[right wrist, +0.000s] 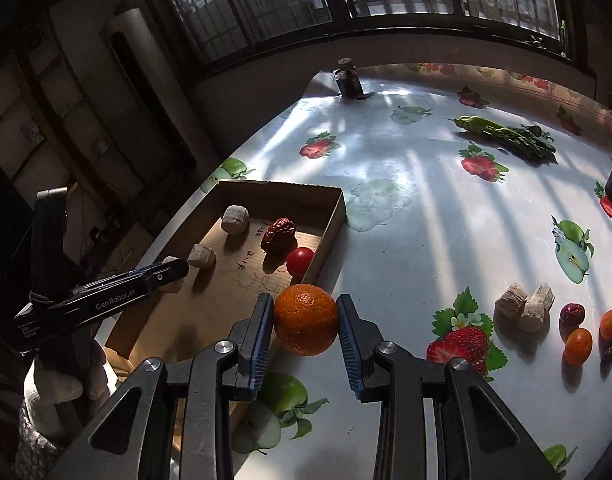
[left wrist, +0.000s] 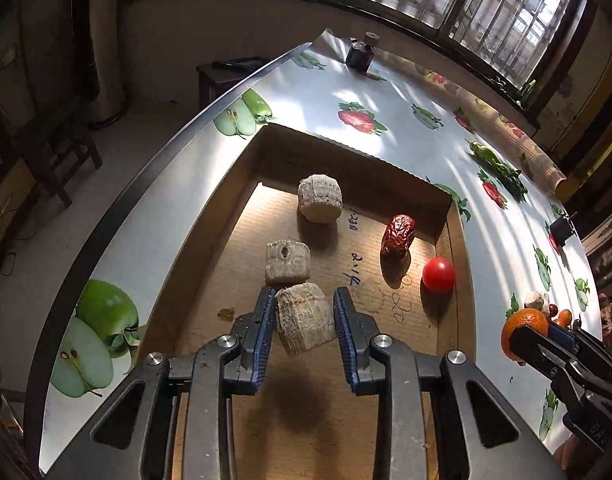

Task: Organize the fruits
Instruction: 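Place the pastry in the box with the left gripper while the right gripper releases the orange there, then move both open grippers back toward the remaining fruit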

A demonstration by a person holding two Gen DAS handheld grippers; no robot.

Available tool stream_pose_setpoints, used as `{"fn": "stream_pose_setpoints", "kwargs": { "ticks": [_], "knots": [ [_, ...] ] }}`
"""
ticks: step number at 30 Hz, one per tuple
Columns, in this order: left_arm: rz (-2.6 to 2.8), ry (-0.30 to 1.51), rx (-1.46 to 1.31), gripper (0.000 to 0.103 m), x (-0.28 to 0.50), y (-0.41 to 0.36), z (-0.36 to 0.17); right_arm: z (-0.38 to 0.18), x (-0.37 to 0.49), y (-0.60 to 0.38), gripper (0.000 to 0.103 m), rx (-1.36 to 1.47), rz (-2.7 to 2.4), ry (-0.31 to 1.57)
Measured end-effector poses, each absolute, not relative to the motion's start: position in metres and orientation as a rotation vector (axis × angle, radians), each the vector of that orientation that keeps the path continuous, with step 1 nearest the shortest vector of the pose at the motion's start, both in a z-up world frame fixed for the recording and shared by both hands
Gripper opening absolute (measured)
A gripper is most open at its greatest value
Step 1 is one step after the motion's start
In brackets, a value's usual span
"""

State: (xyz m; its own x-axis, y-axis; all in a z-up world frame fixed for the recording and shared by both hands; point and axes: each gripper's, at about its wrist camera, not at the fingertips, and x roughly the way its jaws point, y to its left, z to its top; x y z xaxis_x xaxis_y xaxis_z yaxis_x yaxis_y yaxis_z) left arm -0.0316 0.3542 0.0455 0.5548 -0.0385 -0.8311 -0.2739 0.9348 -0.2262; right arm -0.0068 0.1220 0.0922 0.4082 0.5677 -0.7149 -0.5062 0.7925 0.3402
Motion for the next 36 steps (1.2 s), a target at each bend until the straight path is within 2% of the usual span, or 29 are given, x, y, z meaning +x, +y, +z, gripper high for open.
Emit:
{"fn": "stream_pose_setpoints", "kwargs": {
  "ticks": [6,16,18,22,24,25,26,36],
  "knots": [
    [0.152,1.028,-0.365,0.029,-0.015,0.363,0.029,0.058,0.010,0.191,0.035,-0.051,0.690,0.981],
    [0.131,1.004,-0.420,0.031,-0.009,0.369,0.029,0.041,0.024,0.215,0.036,-0.101,0.678,0.983],
    [0.133,0.968,-0.426,0.035,-0.016,0.370,0.037,0.045,0.024,0.214,0.036,-0.090,0.681,0.974],
    [0.173,0.875,-0.395,0.051,-0.039,0.365,0.065,0.061,0.017,0.200,0.036,-0.048,0.686,0.931],
    [0.201,0.830,-0.365,0.068,-0.052,0.358,0.080,0.073,0.010,0.187,0.036,-0.021,0.681,0.904],
    [0.216,0.814,-0.351,0.081,-0.058,0.352,0.087,0.078,0.007,0.180,0.036,-0.004,0.677,0.894],
    [0.226,0.797,-0.340,0.089,-0.065,0.346,0.094,0.083,0.003,0.171,0.036,0.012,0.672,0.885],
    [0.141,0.734,-0.305,0.089,-0.105,0.257,0.105,0.099,-0.046,0.062,0.036,0.172,0.489,0.837]
  ]
}}
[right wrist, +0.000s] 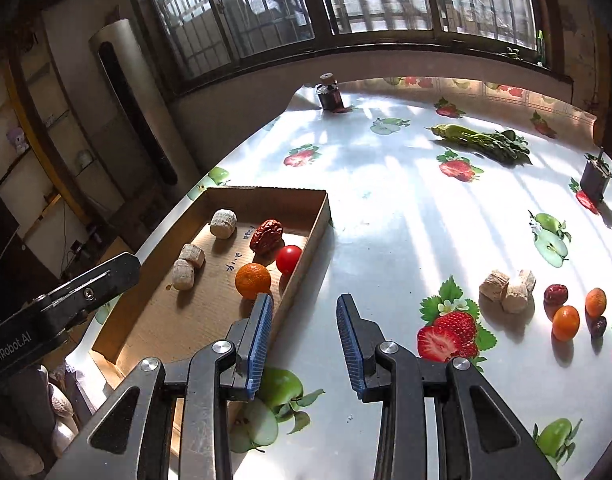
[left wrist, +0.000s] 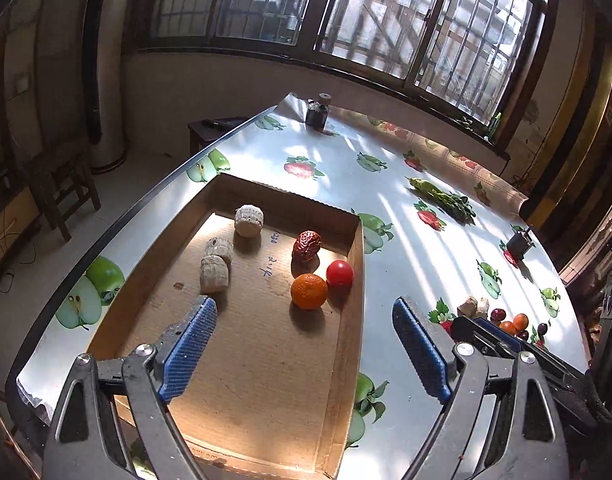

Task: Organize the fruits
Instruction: 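Move both open grippers back toward the remaining fruit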

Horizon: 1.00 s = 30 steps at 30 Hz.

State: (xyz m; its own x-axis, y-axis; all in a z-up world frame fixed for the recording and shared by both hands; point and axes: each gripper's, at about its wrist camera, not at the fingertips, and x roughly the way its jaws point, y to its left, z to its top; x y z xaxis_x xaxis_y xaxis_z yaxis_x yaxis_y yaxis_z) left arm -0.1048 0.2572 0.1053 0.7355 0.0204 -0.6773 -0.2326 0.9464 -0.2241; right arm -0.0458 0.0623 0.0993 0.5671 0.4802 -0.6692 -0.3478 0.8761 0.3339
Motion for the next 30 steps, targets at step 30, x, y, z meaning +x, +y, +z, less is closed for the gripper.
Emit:
{"fn": "stream_pose_setpoints", "kwargs": {
  "ticks": [30],
  "knots": [
    [0.204,0.740,-0.005,0.089,-0.112,0.156,0.102,0.054,-0.083,-0.046,0.039,0.384,0.296,0.862]
  ]
}}
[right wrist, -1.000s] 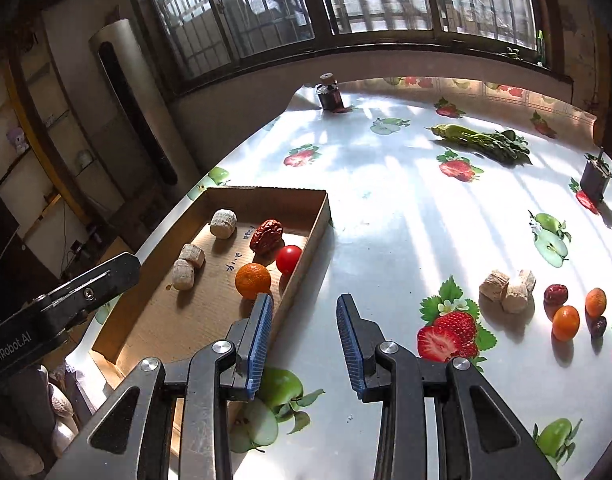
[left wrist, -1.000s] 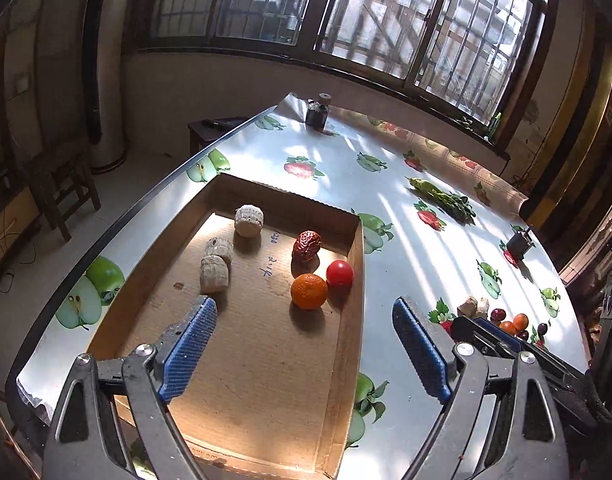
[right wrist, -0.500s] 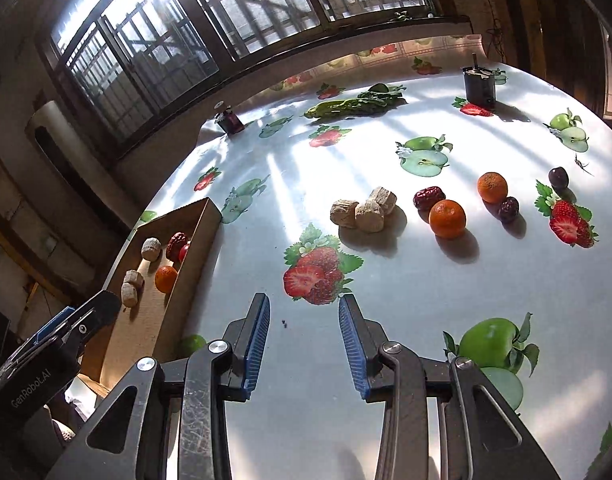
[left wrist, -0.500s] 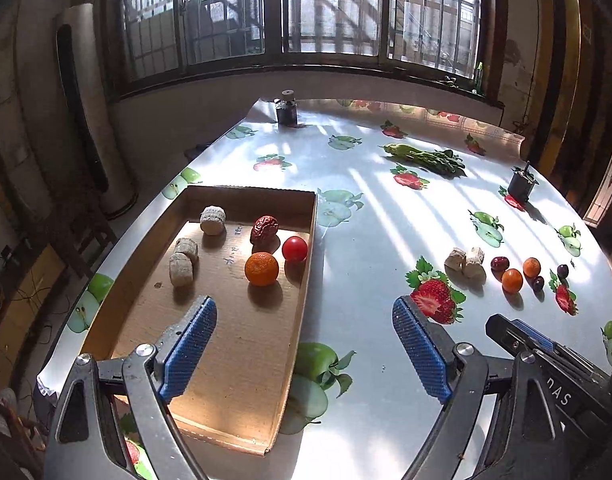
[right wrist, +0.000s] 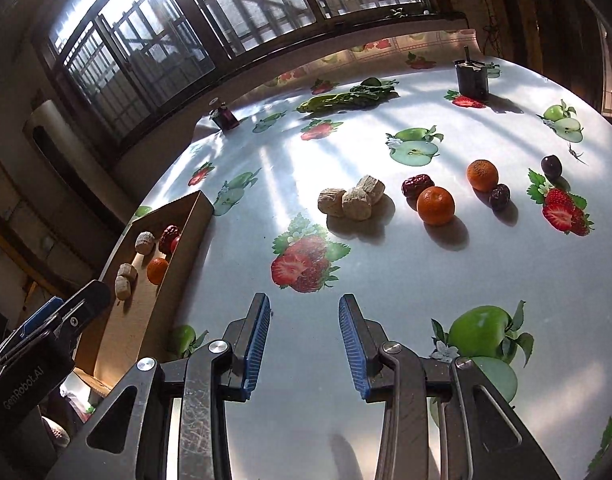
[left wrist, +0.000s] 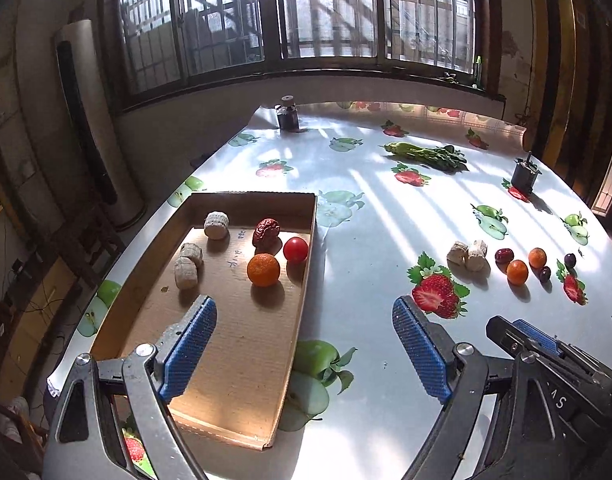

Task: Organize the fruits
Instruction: 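Move both open grippers back toward the remaining fruit, then move both open grippers over the pastries and mandarin oranges on the tablecloth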

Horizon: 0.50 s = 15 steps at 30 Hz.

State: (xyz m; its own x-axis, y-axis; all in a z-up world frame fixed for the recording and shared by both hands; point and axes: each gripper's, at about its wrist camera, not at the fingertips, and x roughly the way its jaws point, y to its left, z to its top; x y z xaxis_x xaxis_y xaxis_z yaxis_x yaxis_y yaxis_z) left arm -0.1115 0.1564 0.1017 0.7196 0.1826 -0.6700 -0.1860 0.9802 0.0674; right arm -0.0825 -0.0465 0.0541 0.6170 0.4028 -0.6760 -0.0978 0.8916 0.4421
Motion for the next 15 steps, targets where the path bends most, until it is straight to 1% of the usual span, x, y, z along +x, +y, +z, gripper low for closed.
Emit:
{"fn": "stream_pose_setpoints", "kwargs": {
  "ticks": [15],
  "knots": [
    [0.218,0.747,0.001,0.089,-0.1114,0.1634,0.0943,0.0442,-0.0791,-0.0414,0.039,0.374,0.291,0.889]
  ]
}}
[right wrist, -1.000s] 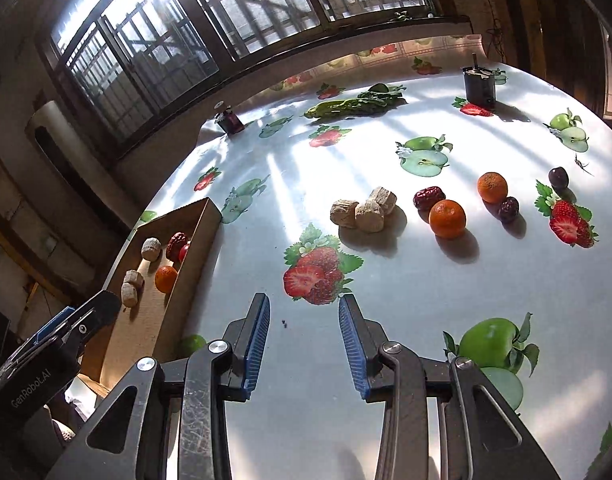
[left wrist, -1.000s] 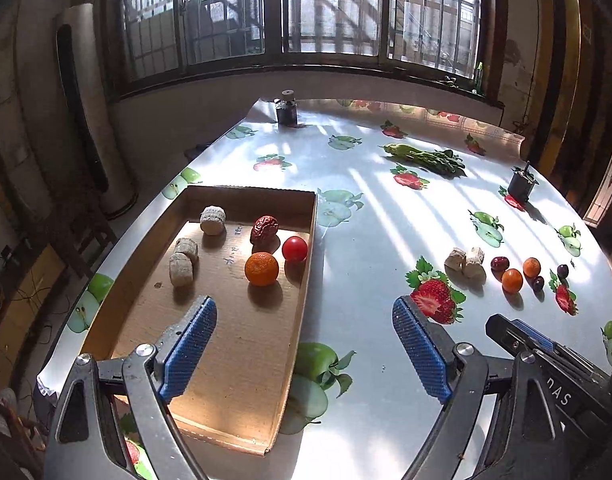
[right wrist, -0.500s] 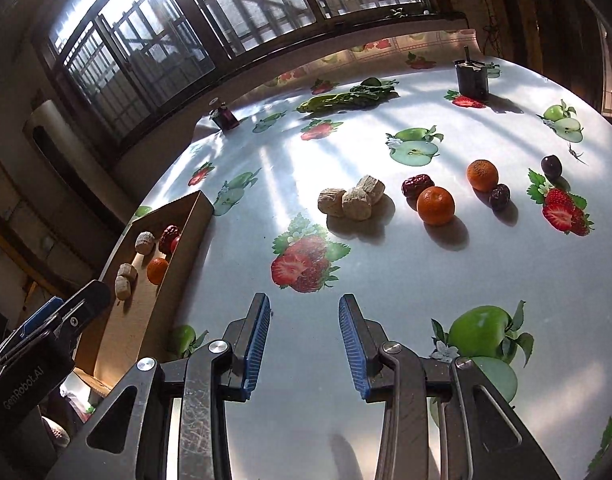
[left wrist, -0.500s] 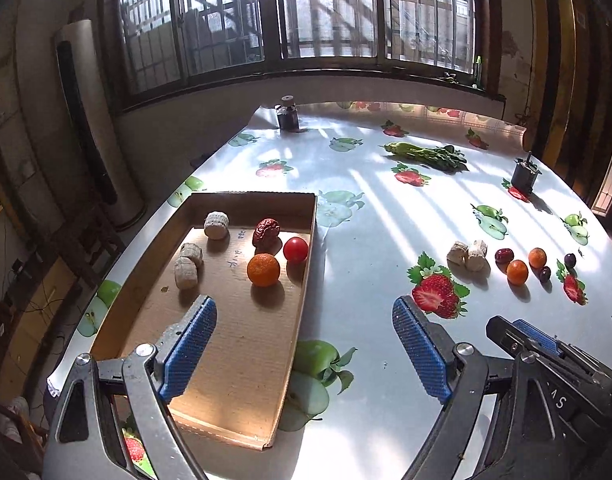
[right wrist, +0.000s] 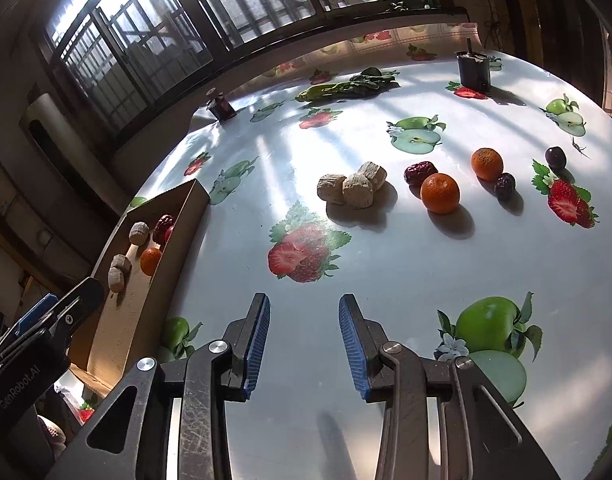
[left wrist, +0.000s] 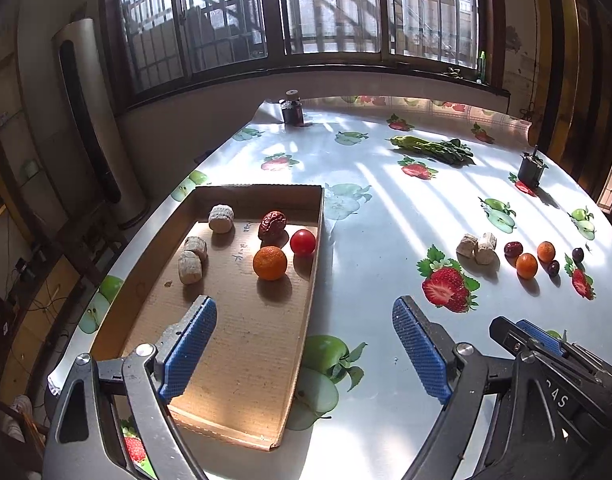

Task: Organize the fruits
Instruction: 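Move both open grippers over the pastries and mandarin oranges on the tablecloth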

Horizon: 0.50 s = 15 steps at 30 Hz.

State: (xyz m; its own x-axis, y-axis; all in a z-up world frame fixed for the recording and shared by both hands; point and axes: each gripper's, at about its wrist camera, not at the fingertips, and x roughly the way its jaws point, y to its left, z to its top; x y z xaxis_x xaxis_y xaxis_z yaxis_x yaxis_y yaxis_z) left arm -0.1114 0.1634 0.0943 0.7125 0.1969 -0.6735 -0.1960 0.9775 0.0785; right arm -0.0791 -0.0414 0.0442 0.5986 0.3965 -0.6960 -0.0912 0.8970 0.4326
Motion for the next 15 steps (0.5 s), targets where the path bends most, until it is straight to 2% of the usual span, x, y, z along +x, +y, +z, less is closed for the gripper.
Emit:
{"fn": "stream_pose_setpoints", "kwargs": {
  "ticks": [15],
  "knots": [
    [0.215,0.751,0.000,0.089,-0.1099,0.1630,0.0910,0.0388,-0.0779,-0.0407,0.039,0.375,0.289,0.906]
  ]
}}
